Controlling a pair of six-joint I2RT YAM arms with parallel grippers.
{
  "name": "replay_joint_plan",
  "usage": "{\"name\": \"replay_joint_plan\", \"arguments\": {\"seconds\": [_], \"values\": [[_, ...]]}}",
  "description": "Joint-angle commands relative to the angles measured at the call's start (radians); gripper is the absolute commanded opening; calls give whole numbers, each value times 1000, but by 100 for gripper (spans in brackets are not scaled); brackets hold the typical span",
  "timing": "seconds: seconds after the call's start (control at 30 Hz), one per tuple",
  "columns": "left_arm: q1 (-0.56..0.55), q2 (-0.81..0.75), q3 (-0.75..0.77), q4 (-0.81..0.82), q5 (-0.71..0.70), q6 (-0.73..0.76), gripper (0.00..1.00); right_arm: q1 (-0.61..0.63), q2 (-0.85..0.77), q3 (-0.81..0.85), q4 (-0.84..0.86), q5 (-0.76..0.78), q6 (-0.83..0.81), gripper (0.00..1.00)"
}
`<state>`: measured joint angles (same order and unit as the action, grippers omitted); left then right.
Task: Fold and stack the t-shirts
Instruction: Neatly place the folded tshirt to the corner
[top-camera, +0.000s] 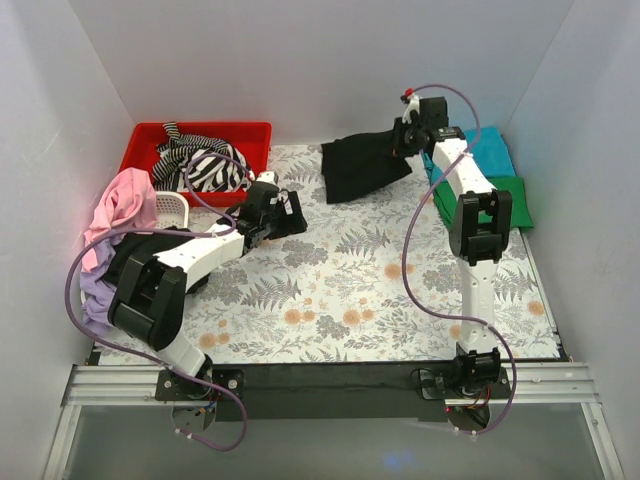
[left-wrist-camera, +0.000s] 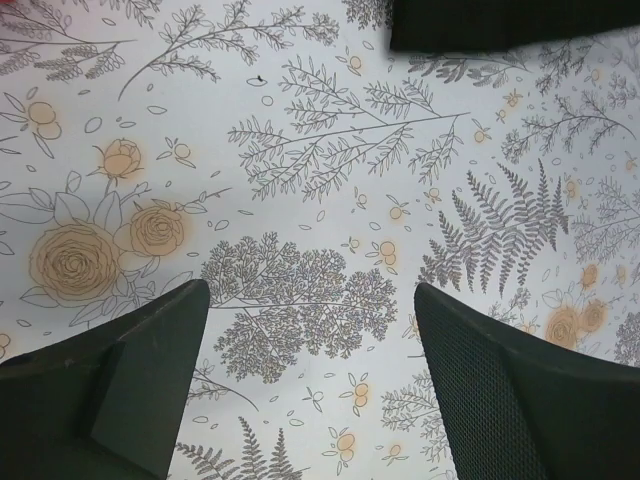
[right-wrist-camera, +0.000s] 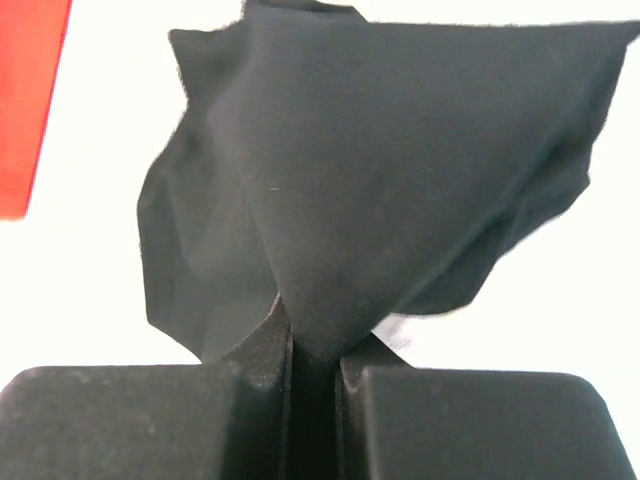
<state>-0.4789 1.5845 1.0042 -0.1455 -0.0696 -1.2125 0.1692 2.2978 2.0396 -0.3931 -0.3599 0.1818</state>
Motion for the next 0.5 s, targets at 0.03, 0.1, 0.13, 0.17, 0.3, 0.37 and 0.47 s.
{"name": "replay_joint_plan", "arguments": {"seconds": [0.03, 0.1, 0.13, 0.17, 0.3, 0.37, 0.47], "values": [[2, 12, -4, 12, 62, 14, 83, -95, 116, 378, -148, 100, -90, 1], [3, 23, 2, 14, 68, 24, 83, -131, 118, 377, -121, 111, -84, 1], [3, 35, 7, 12, 68, 27, 83, -158, 111, 370, -113, 130, -84, 1], [3, 41, 11, 14, 97, 33, 83, -189, 106, 358, -102, 143, -90, 1], [3, 74, 34, 12, 120, 47, 83, -246, 107, 337, -64, 225, -125, 1], [3, 84, 37, 12, 126, 50, 83, -275, 118, 334, -38, 263, -134, 1], [3, 95, 40, 14, 132, 53, 83, -310, 133, 355, 5, 314, -139, 1]]}}
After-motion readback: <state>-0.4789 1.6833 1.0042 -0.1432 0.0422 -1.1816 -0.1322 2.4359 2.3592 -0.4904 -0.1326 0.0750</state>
